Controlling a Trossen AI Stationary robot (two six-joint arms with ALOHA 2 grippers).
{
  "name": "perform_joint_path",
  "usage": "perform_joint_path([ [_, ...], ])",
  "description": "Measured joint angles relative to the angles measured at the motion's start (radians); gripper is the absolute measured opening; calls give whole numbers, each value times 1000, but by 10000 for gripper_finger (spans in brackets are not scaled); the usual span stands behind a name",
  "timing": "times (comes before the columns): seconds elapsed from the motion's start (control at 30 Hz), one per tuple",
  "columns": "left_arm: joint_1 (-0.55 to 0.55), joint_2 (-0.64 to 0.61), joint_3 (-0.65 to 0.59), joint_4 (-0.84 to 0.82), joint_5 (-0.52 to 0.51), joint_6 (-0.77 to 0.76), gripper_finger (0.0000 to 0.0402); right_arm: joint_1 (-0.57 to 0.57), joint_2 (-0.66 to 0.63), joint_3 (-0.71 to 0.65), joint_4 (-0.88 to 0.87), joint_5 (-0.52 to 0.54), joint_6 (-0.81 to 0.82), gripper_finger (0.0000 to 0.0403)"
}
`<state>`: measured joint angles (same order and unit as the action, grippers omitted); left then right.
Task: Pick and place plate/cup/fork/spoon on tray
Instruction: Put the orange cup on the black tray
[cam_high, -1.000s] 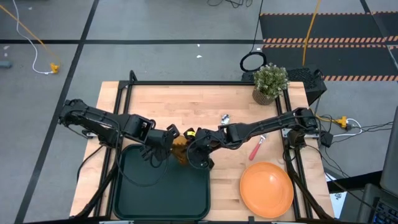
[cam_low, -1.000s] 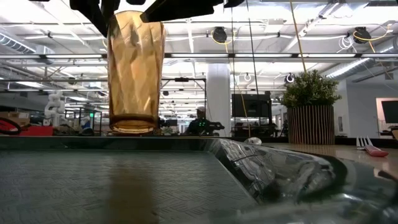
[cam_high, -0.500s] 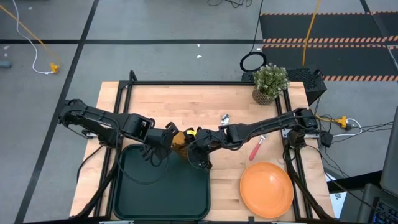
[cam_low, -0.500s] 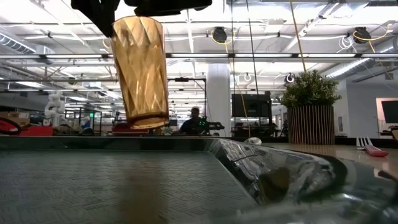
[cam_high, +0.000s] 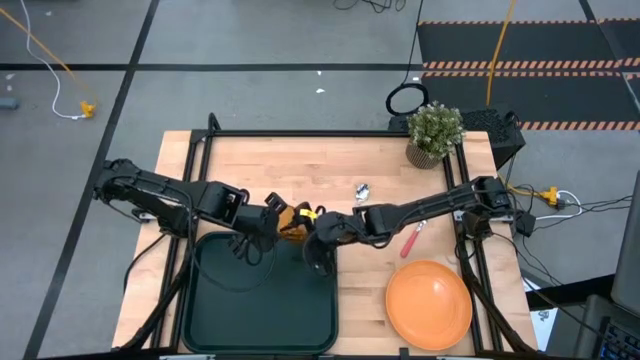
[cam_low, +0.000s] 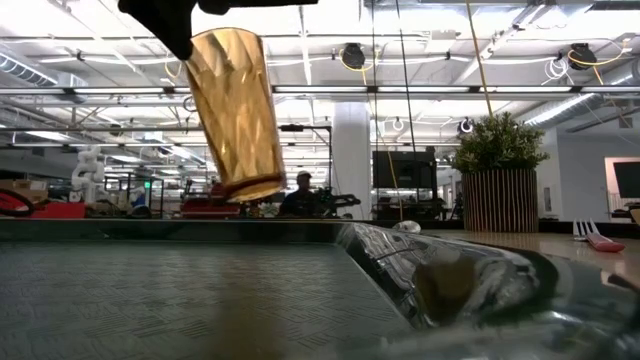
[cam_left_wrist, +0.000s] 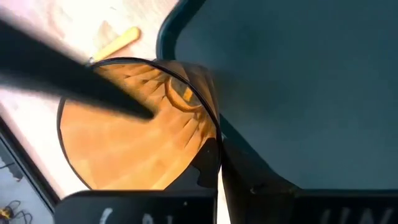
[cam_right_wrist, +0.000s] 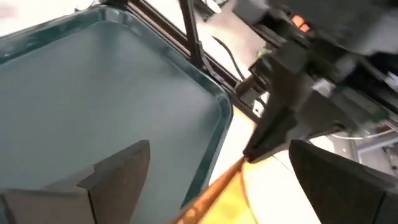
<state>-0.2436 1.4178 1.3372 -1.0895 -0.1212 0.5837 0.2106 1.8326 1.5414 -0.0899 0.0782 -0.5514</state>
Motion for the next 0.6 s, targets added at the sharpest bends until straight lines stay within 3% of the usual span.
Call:
perform_joint_path([
  [0.27,-20,-50,2,-78,0,-251,3,19,-59,0,-194,7,16,377],
  [0.47,-91,-67,51,-200,8,-539,3,46,-122,0,-291,176,64,377],
  [0.6,-155,-64,98,-269,7,-740,3,48,-141,0,-338,224,101,377],
])
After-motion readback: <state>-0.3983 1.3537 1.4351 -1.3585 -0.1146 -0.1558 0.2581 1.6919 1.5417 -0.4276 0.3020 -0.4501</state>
